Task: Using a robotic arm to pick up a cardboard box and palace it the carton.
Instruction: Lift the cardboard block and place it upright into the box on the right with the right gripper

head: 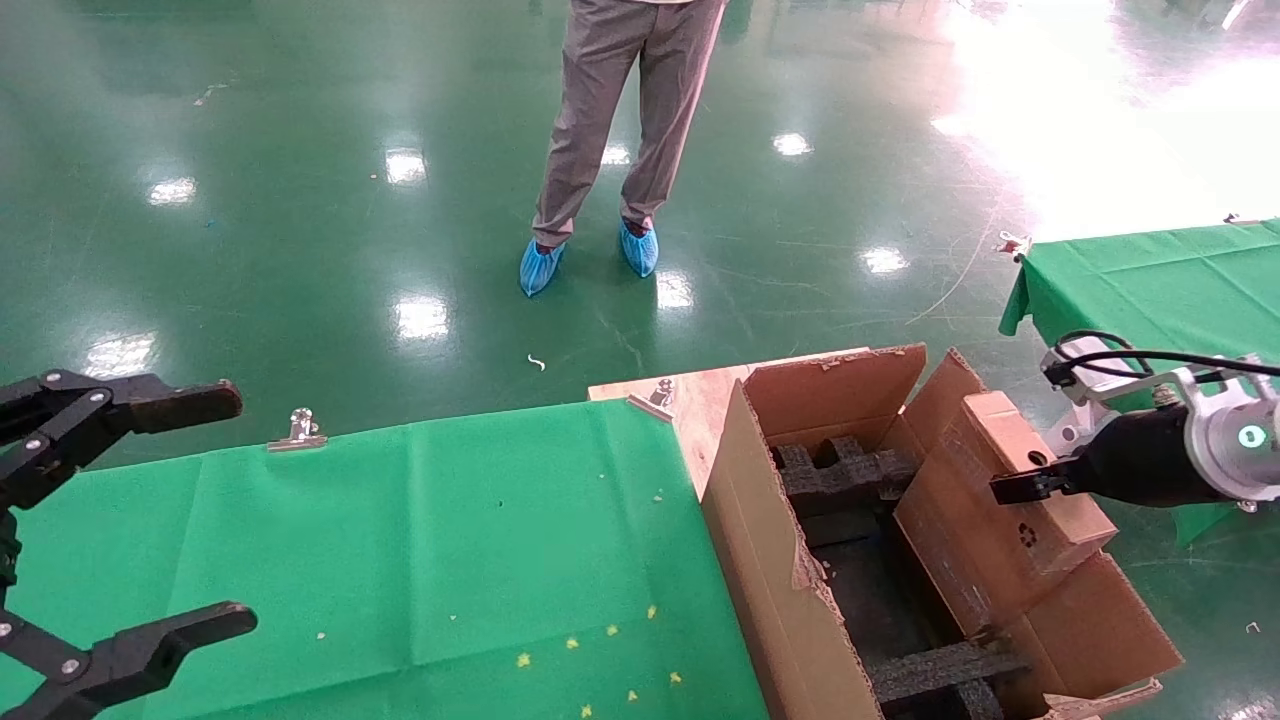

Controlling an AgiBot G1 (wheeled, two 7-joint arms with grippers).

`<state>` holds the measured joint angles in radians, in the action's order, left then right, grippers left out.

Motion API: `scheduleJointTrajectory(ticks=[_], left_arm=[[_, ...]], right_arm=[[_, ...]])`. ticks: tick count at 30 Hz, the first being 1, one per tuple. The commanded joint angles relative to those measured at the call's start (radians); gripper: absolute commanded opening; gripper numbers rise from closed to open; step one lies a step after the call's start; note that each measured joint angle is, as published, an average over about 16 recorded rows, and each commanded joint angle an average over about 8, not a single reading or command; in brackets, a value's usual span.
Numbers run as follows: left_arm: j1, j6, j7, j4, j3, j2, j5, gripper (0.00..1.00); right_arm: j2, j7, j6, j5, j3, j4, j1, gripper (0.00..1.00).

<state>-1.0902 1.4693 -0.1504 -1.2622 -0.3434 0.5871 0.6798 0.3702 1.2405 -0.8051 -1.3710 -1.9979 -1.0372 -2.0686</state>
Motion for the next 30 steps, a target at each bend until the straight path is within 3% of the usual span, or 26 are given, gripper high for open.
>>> scheduleJointTrajectory(ticks=[1, 19, 30], left_arm=[[0.000, 0.000, 0.000, 0.000, 0.000, 0.000, 0.000, 1.00], [0.000, 0.000, 0.000, 0.000, 0.000, 0.000, 0.000, 1.00], [0.000, 0.000, 0.000, 0.000, 0.000, 0.000, 0.000, 1.00]], right_arm=[[0.007, 0.007, 0.013, 0.000, -0.004, 0.001, 0.013, 0.00], [0.089, 0.018, 0.120, 0.063, -0.023, 0.084, 0.166, 0.00], [0.152, -0.025, 0.157, 0.115, -0.014, 0.164, 0.248, 0.00]])
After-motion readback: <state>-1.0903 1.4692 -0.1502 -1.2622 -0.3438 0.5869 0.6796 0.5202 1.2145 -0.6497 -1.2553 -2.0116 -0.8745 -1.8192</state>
